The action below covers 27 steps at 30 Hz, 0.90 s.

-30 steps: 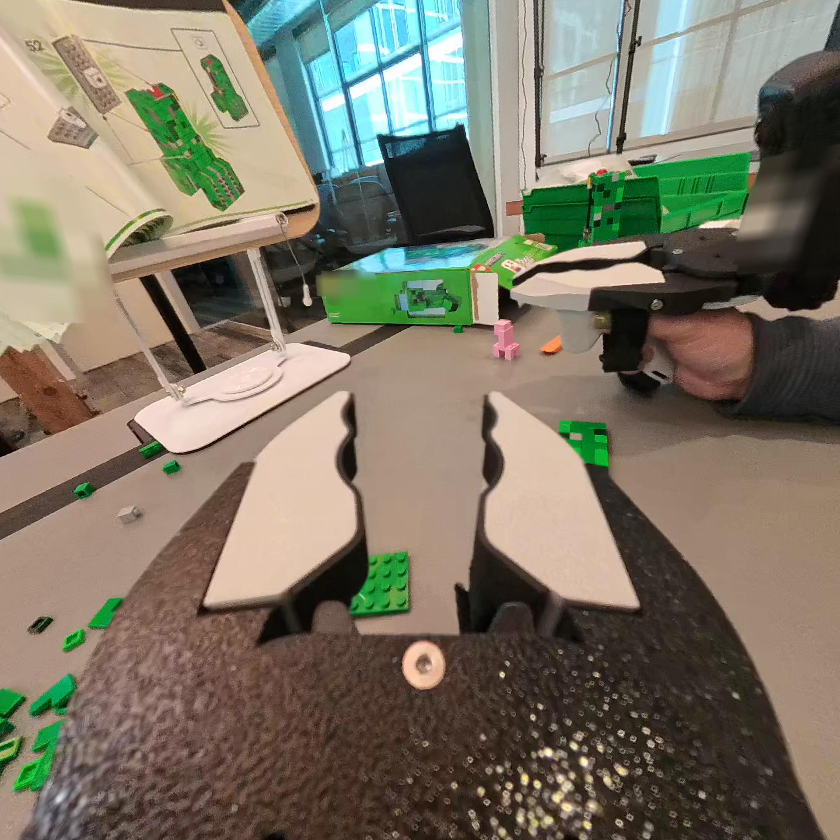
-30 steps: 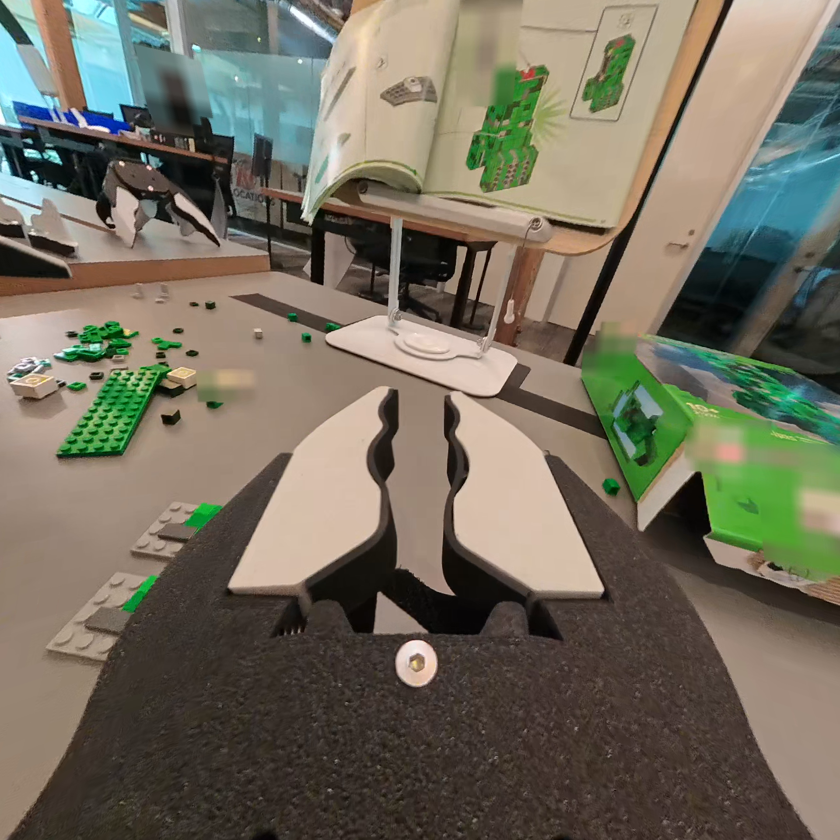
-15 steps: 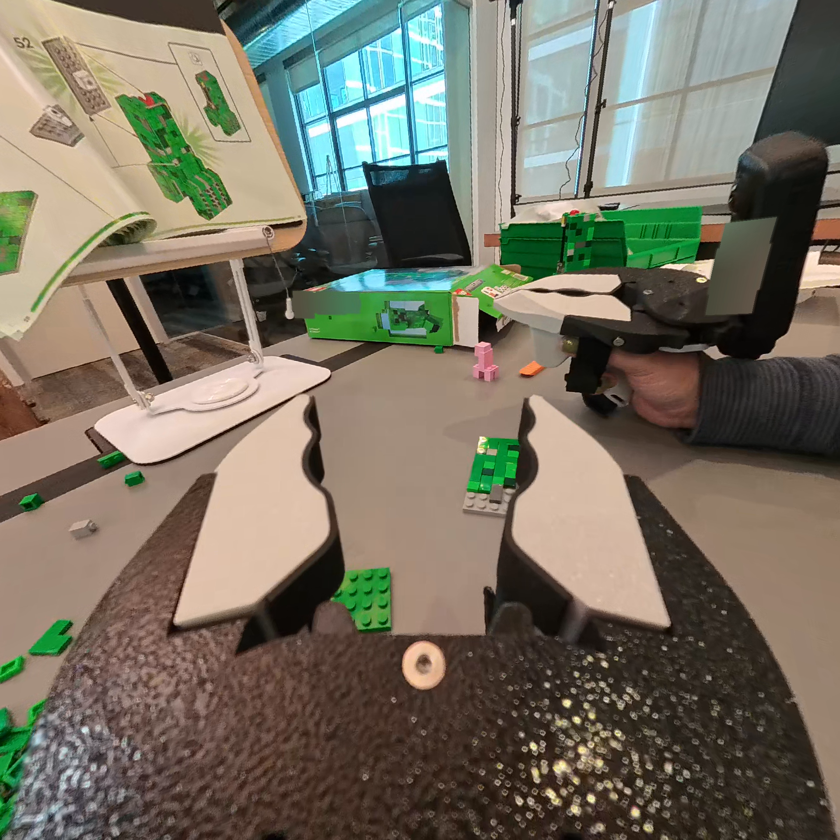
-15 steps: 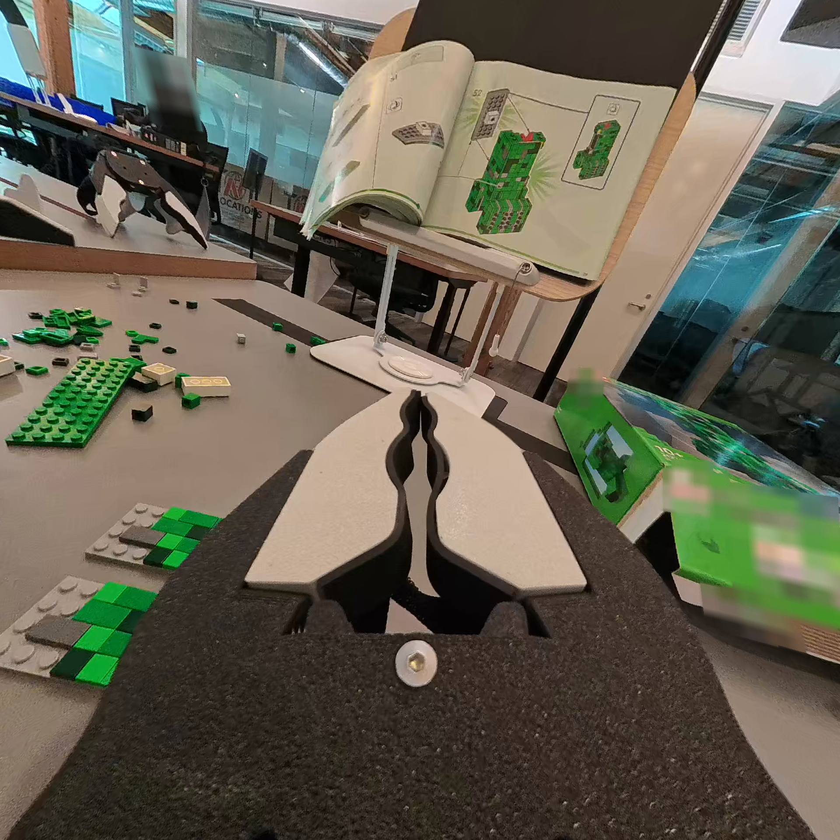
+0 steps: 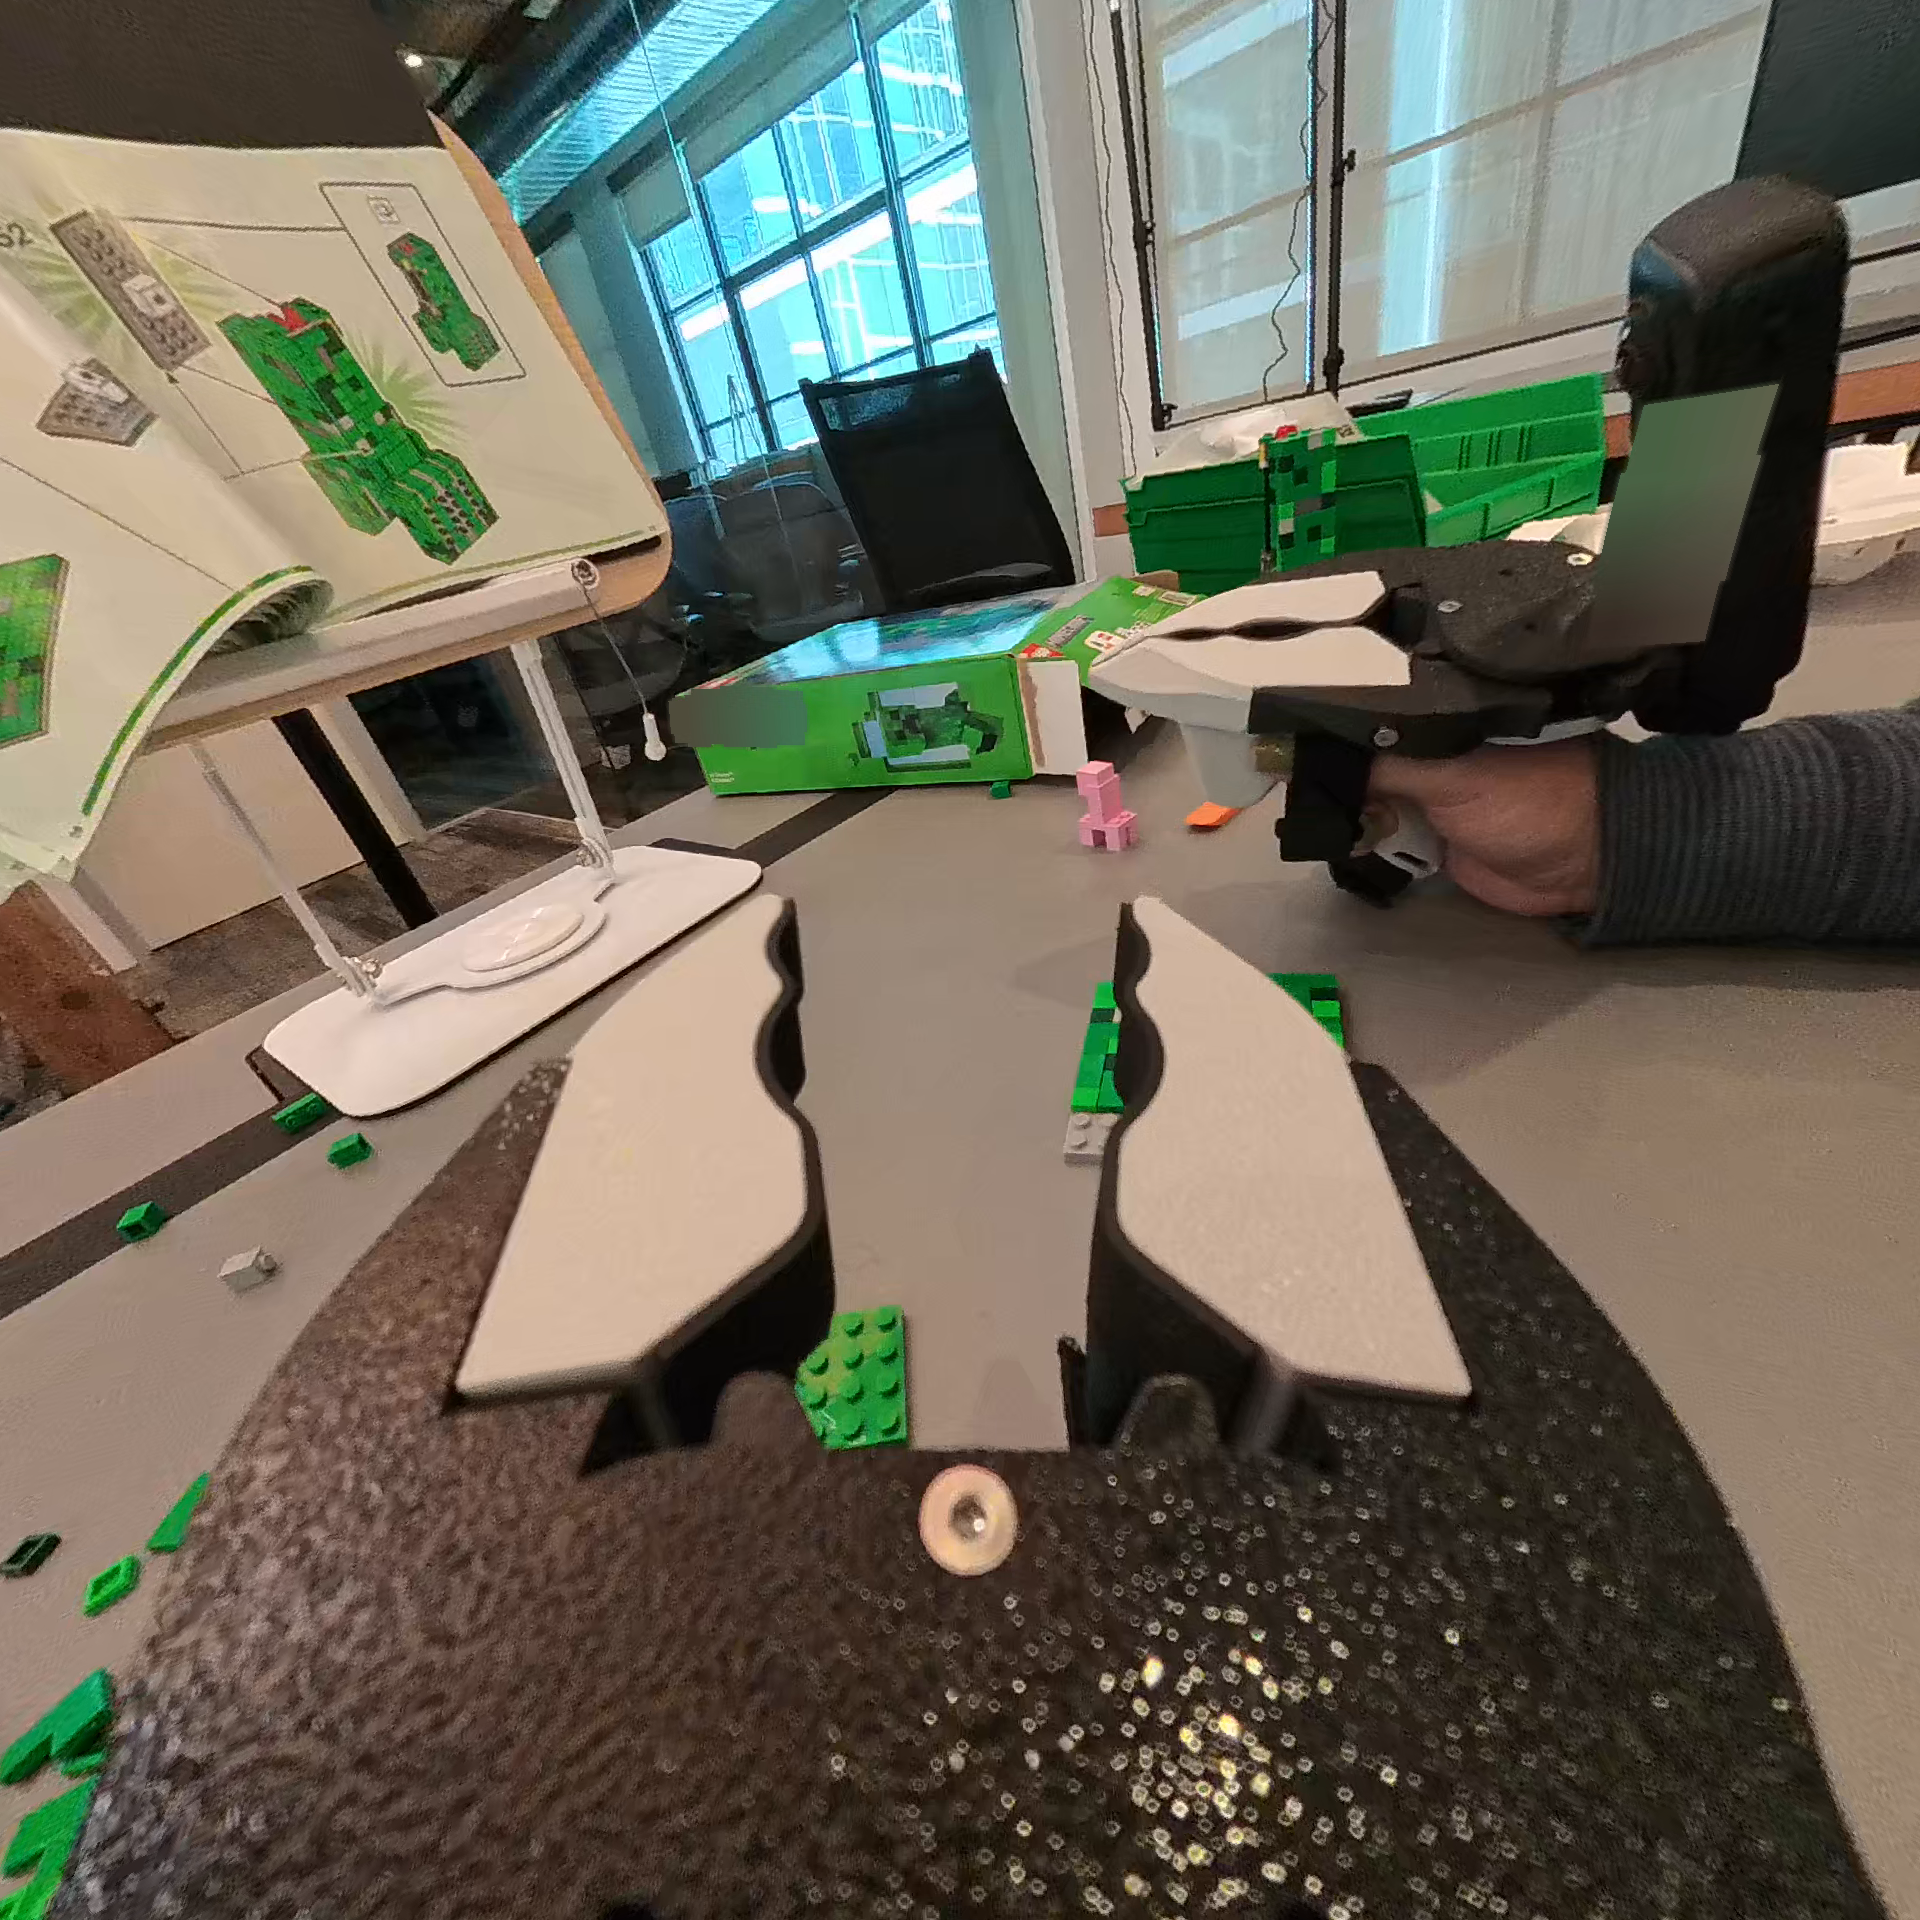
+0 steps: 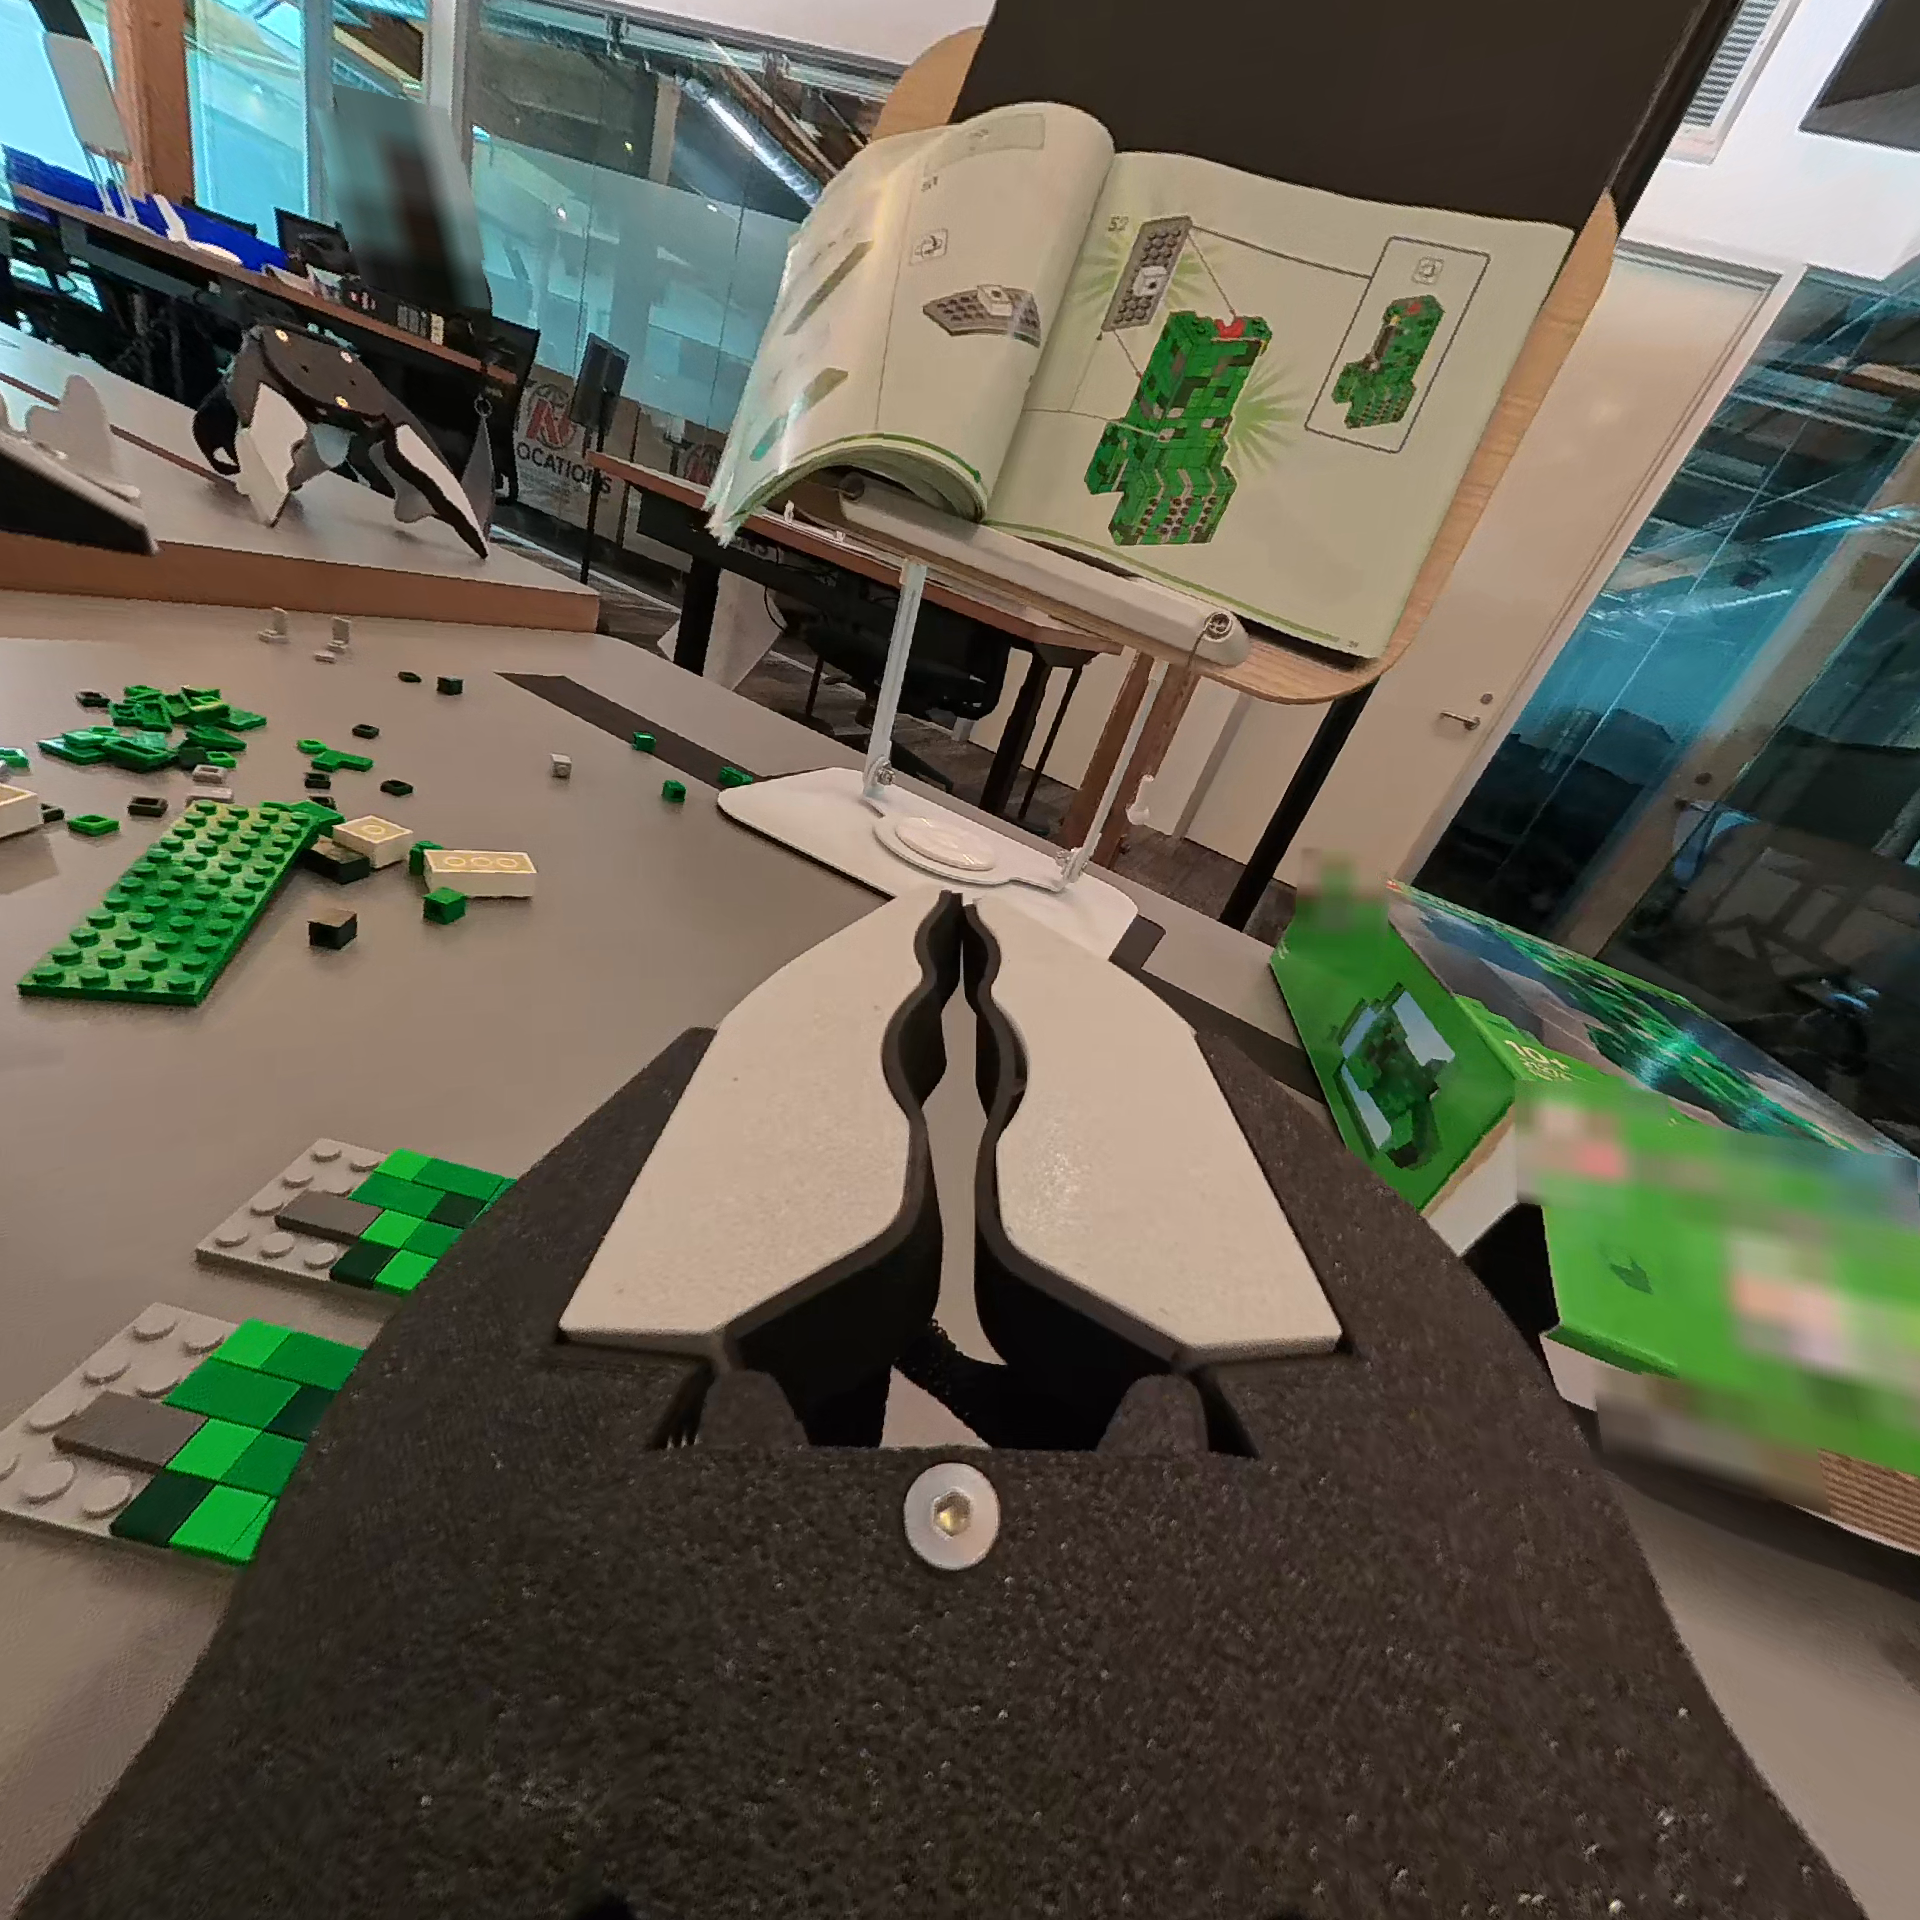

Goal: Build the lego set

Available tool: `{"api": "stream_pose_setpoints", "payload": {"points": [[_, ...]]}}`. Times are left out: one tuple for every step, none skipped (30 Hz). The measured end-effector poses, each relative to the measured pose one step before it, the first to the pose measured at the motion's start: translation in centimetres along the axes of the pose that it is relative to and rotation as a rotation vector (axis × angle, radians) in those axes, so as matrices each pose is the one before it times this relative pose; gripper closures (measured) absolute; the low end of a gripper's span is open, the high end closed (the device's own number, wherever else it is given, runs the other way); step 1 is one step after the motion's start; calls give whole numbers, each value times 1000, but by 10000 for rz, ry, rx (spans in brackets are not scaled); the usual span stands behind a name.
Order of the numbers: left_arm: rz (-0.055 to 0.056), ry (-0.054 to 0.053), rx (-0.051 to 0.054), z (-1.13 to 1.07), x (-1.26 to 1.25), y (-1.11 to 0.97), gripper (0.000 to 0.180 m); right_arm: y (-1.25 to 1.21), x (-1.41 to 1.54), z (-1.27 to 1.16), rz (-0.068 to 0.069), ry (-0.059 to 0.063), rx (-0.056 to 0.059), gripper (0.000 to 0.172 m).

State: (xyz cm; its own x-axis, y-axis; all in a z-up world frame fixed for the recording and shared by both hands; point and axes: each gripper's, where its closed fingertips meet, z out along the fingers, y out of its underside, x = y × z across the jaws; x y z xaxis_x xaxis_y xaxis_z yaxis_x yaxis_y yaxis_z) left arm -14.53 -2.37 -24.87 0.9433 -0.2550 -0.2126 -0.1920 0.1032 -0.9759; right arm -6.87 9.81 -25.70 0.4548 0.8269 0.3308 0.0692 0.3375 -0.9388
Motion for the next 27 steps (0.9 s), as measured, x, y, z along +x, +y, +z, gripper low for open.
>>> {"api": "stream_pose_setpoints", "payload": {"points": [[-7, 30, -28, 28, 49, 79, 123, -3, -132, 35, -69, -34, -8, 172], [-4, 19, -9, -20, 25, 33, 124, -7, -100, 15, -73, -30, -8, 172], [-1, 23, 4, 11, -12, 5, 125, -6, -147, 10, -70, -28, 1, 172], [-8, -4, 12, 16, -11, -13, 125, 23, -288, 54, -60, -37, 3, 172], [-14, 7, 10, -32, -13, -18, 126, 0, 49, -47, -44, -25, -5, 172], [-13, 10, 6, 16, -16, -19, 126, 3, -31, 0, -26, -9, -5, 172], [-1, -1, 0, 22, 1, -9, 126, -10, -11, 31, -6, -1, 6, 172], [18, -7, 2, 0, 11, 1, 126, -27, 5, 15, 15, 10, 6, 172], [14, 7, 20, -10, 7, -70, 125, 37, 58, -5, 27, 23, 2, 172], [-1, 10, 38, -46, 40, -79, 125, 17, 68, -5, 28, 32, -8, 172], [-30, -14, 76, -70, -34, -201, 125, 76, 148, -130, 20, 38, -17, 172], [-17, -9, 115, -148, -34, -238, 125, 55, 113, -74, 8, 48, -22, 172], [55, -136, 116, -304, -304, -274, 125, -45, 135, -102, -9, 41, -1, 172], [115, -370, 104, -332, -809, -304, 125, -11, 53, -24, -25, 52, 5, 172], [253, -473, 91, -767, -1328, -249, 125, -10, 108, -17, -54, 81, 3, 172], [446, -557, -37, -767, -1591, -138, 125, 29, 23, -9, -90, 68, -12, 172], [510, -765, -216, -907, -2212, 298, 125, -11, 38, -24, -120, 83, -8, 172], [431, -822, -311, -995, -2579, 795, 126, -48, 99, -21, -195, 137, -10, 171], [413, -820, -287, -995, -2739, 1301, 129, -76, -29, -52, -319, 93, -80, 168], [366, -840, -315, -856, -2828, 1705, 132, -155, -532, 78, -382, -161, -160, 168], [22, -719, -331, -534, -2722, 1489, 135, -39, -395, -7, -219, -334, -233, 168], [-437, -471, -267, -320, -2308, 926, 134, -411, -993, 437, 14, -382, -184, 168], [-370, -202, 8, -237, -1678, 474, 134, -715, -1334, 642, 168, -577, -32, 168], [-313, -289, 126, -132, -1485, 289, 135, -850, -1693, 892, 160, -859, -10, 168], [-290, -334, 14, 22, -1297, 264, 134, -688, -1609, 1156, 69, -904, -133, 168], [-120, -214, -60, 174, -966, 315, 134, -559, -1420, 1446, -49, -880, -343, 169], [-58, -155, -115, 215, -579, 336, 134, -572, -1331, 1575, -203, -976, -400, 172]]}}
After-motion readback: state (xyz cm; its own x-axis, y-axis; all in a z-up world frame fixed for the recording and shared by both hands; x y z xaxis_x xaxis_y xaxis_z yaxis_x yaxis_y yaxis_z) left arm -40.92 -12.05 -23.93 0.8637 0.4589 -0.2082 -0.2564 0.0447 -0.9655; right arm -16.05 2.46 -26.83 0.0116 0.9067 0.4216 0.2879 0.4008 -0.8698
